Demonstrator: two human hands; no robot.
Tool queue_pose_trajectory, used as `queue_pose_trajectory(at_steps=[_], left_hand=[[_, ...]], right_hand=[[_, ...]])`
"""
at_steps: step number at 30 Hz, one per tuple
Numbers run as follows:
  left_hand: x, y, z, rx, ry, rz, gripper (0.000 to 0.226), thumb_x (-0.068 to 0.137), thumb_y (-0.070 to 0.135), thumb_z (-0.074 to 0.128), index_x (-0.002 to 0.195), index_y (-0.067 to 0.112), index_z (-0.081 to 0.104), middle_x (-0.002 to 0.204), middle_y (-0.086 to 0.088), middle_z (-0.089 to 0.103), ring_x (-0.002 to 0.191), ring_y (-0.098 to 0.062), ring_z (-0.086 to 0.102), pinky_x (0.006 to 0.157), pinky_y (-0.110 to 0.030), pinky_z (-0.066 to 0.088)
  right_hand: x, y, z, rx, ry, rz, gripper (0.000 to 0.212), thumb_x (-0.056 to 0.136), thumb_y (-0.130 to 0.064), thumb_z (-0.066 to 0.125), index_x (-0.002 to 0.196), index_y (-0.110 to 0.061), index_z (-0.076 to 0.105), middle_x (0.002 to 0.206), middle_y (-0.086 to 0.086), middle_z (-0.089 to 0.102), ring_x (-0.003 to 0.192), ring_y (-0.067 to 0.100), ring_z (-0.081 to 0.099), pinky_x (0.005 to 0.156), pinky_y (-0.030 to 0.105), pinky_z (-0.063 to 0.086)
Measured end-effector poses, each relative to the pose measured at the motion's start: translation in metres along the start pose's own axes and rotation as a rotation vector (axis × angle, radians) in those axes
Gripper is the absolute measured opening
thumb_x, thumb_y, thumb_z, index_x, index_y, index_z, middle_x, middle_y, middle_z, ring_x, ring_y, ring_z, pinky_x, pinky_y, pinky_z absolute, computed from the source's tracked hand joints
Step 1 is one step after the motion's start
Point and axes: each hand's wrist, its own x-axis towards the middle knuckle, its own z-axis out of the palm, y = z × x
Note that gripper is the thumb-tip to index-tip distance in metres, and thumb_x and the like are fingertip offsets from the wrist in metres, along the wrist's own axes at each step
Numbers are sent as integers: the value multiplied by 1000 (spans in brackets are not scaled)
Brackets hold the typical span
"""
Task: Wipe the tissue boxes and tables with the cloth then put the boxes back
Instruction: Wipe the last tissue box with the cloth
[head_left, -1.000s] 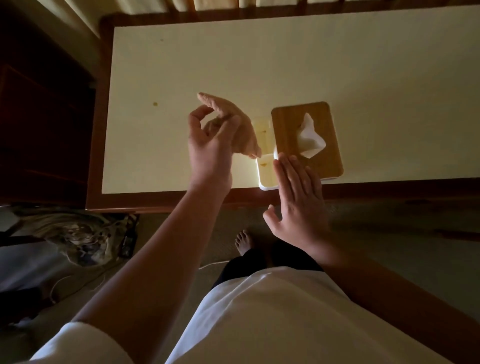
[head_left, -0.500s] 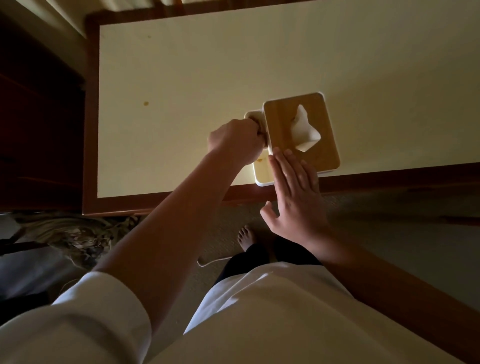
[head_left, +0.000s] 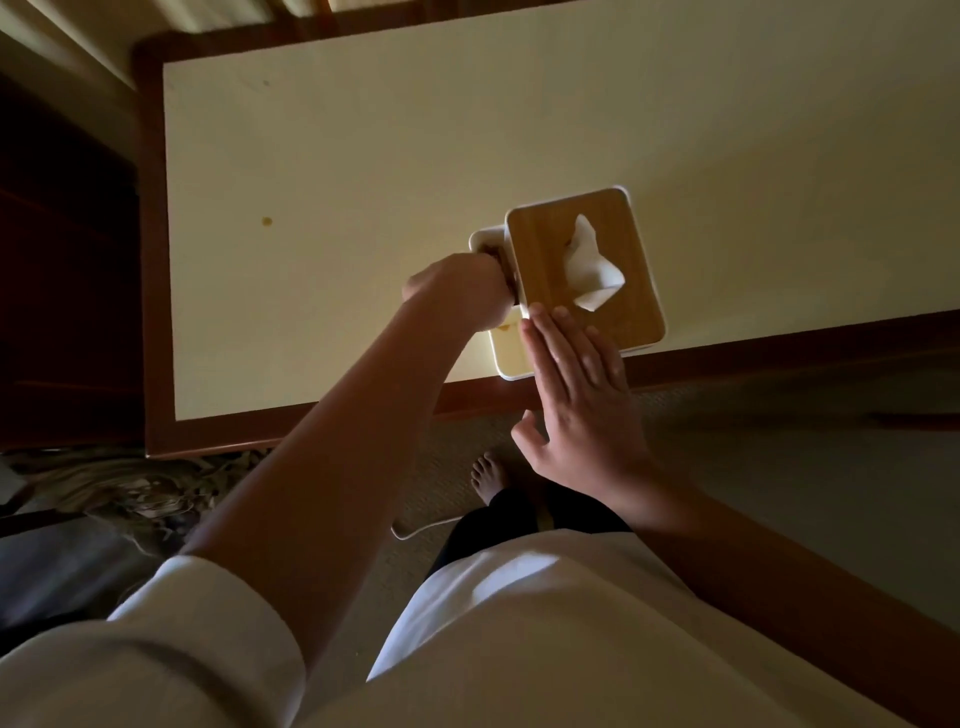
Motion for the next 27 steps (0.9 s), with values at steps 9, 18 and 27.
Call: queue_pose_trajectory(at_steps=[9, 18, 27], left_hand=[[3, -3, -16, 62, -144, 89, 25, 107, 32, 42, 105, 21, 65, 91, 5, 54, 69, -17, 57, 100, -48, 56], [-15, -7, -22, 36, -83, 92, 35, 107, 36, 43, 130, 20, 63, 108, 0, 63, 78, -20, 55, 87, -38, 48], [-7, 11, -33, 175, -155, 77, 12, 107, 19, 49, 95, 19, 50, 85, 0, 50, 62, -23, 56, 99, -47, 57]], right_hand=[[1, -3, 1, -29, -3, 19, 88, 80, -27, 66, 159, -1, 34, 168, 14, 28, 157, 29, 24, 129, 46, 16], [-1, -2, 1, -25, -11, 11, 87, 80, -27, 63, 159, -2, 34, 168, 14, 29, 157, 29, 25, 129, 46, 16], [-2, -4, 2, -10, -14, 28, 87, 81, -26, 64, 159, -2, 34, 168, 13, 28, 157, 29, 23, 127, 48, 21]])
